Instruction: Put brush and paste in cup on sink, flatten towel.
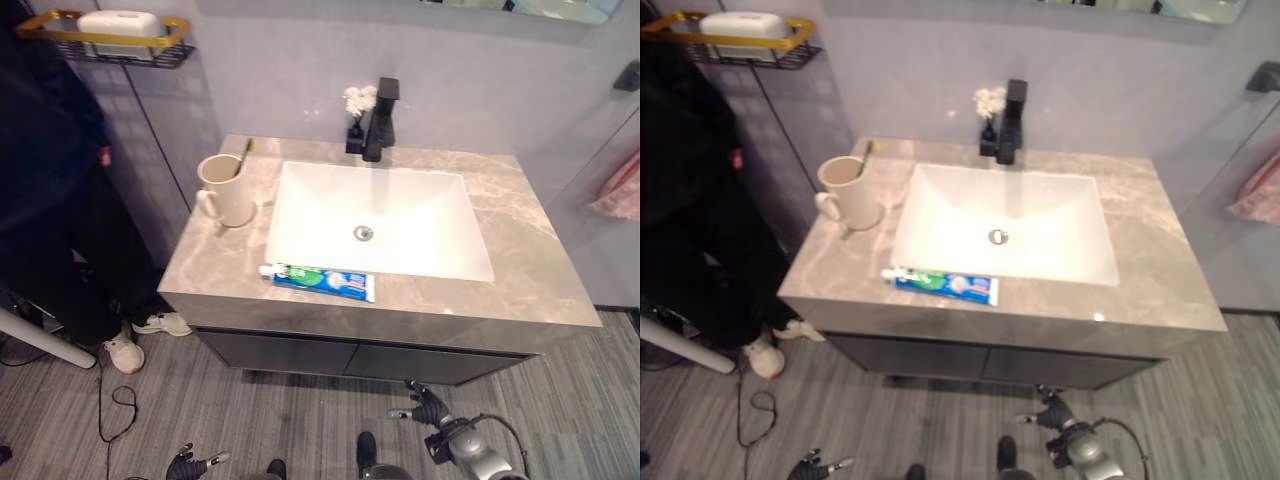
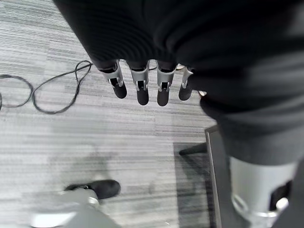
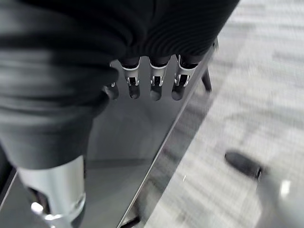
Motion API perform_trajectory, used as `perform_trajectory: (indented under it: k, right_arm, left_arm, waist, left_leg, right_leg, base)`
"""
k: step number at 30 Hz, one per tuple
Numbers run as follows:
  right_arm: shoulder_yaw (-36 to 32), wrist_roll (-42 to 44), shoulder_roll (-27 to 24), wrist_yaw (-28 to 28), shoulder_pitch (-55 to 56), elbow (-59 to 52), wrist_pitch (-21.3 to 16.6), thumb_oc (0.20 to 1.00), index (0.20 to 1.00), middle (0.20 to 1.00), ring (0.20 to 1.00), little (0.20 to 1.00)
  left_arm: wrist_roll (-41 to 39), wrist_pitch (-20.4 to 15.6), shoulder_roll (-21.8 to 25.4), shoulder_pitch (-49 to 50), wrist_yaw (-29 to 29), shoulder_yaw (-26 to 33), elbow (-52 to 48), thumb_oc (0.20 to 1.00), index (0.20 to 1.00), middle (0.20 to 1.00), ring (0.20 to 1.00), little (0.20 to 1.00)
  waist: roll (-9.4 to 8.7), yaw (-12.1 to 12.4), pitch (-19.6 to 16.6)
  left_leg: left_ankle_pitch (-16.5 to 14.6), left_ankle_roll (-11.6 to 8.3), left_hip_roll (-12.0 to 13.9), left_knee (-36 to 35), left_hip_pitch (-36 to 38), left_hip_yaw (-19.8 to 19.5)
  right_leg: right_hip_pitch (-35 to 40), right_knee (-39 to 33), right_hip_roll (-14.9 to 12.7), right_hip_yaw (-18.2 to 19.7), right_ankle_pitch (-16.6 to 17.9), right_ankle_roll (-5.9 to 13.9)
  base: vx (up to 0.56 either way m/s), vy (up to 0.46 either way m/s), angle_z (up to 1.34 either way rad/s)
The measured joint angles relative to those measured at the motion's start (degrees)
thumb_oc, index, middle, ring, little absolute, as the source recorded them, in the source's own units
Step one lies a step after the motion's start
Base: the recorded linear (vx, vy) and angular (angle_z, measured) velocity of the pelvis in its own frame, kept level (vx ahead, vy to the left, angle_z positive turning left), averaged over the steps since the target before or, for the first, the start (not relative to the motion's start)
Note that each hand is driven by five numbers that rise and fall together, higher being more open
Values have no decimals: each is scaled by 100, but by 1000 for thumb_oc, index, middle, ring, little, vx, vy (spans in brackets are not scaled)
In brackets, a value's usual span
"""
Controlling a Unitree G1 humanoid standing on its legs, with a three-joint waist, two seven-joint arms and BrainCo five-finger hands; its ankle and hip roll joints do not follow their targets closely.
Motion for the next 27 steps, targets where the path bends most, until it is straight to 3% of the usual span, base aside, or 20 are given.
perform_trajectory:
  k: [2,4,5,7,10,11,13,15,16,17,20,22,27]
  right_arm:
    - [-1,-3,-107,-10,-117,3,-8,1000,1000,1000,1000,1000]
    - [0,-8,-161,-17,-236,53,-43,1000,1000,1000,1000,1000]
    - [0,-11,-157,-24,-233,70,-43,1000,1000,1000,1000,1000]
    - [-8,-13,-151,-103,-21,141,-44,1000,1000,1000,1000,1000]
    - [-70,-19,-169,-125,9,203,-56,1000,1000,1000,1000,1000]
    - [-164,-38,-147,-129,5,287,-65,1000,1000,1000,1000,1000]
    - [-259,-122,-145,-138,54,550,-83,1000,1000,1000,1000,1000]
    - [-291,-131,-206,-140,207,657,-64,1000,1000,1000,1000,1000]
    - [-290,-136,-148,-149,206,662,-63,1000,1000,1000,1000,1000]
    - [-255,-152,-89,-134,209,609,-72,1000,1000,1000,1000,1000]
    - [-230,-330,164,-126,225,567,-75,1000,1000,1000,1000,1000]
    - [-217,-354,203,-128,205,569,-80,1000,1000,1000,1000,1000]
    - [-271,-378,184,-283,-108,1049,-173,1000,1000,1000,1000,1000]
  left_arm:
    - [2,10,5,-51,18,13,-43,1000,1000,1000,1000,1000]
    - [175,-16,37,-67,30,-21,-345,1000,1000,1000,1000,1000]
    - [259,-16,68,-74,29,-22,-575,1000,1000,1000,1000,1000]
    - [467,-146,238,-79,73,-239,-1096,1000,1000,1000,1000,1000]
    - [765,-228,391,98,149,-287,-1626,1000,1000,1000,1000,1000]
    - [869,-266,419,240,151,-255,-1719,1000,1000,1000,1000,1000]
    - [912,-255,421,468,152,-242,-1664,1000,1000,1000,1000,1000]
    - [916,-269,434,782,153,-197,-1918,1000,1000,1000,1000,1000]
    - [917,-255,483,837,156,-187,-1948,1000,1000,1000,1000,1000]
    - [918,-268,568,859,179,-173,-2024,1000,1000,1000,1000,1000]
    - [1058,-270,754,815,197,-154,-2037,1000,1000,1000,1000,1000]
    - [1102,-297,867,824,222,-157,-2174,1000,1000,1000,1000,1000]
    - [1304,-469,1344,1082,228,-217,-3209,1000,1000,1000,1000,1000]
  waist:
    - [58,58,42]
    - [65,60,89]
    - [28,52,131]
    - [69,-18,154]
    - [221,66,198]
    - [307,72,197]
    - [521,41,102]
    - [733,59,-5]
    - [706,76,4]
    - [582,103,86]
    - [289,159,85]
    - [203,190,54]
    - [290,293,87]
  left_leg:
    - [102,-136,73,268,-174,33]
    - [329,-404,32,616,-391,-75]
    - [290,-402,100,639,-491,-91]
    - [397,-518,593,-195,-470,350]
    - [465,-627,722,-555,-560,251]
    - [468,-622,634,-618,-538,65]
    - [478,-594,475,-784,-305,108]
    - [549,-383,358,-779,-127,217]
    - [594,-166,253,-777,-113,289]
    - [588,-94,135,-777,-86,414]
    - [524,72,-115,-775,-96,530]
    - [523,102,-190,-774,-98,526]
    - [523,102,-186,-775,-181,411]
  right_leg:
    - [-13,-28,85,-15,16,-138]
    - [-9,-51,95,-22,-34,-239]
    - [40,-82,28,-114,-67,-313]
    - [96,-81,57,-404,-194,-359]
    - [21,-40,75,-293,-186,-299]
    - [17,-59,65,-249,-166,-259]
    - [67,-79,63,-226,-151,-223]
    - [43,-78,93,-123,-134,-108]
    - [15,-77,4,-30,-100,-62]
    - [-2,-77,-120,44,-62,-22]
    - [-59,-78,-381,163,-6,86]
    - [-61,-77,-457,165,-4,174]
    - [-68,-73,-452,39,-40,240]
  base:
    - [9,-96,10]
    - [50,66,13]
    - [90,170,56]
    - [88,140,64]
    - [108,147,-5]
    - [119,172,-36]
    - [92,164,-29]
    - [29,141,-30]
    - [10,123,-32]
    - [7,103,-31]
    - [-7,62,-14]
    - [-23,26,4]
    - [-20,1,11]
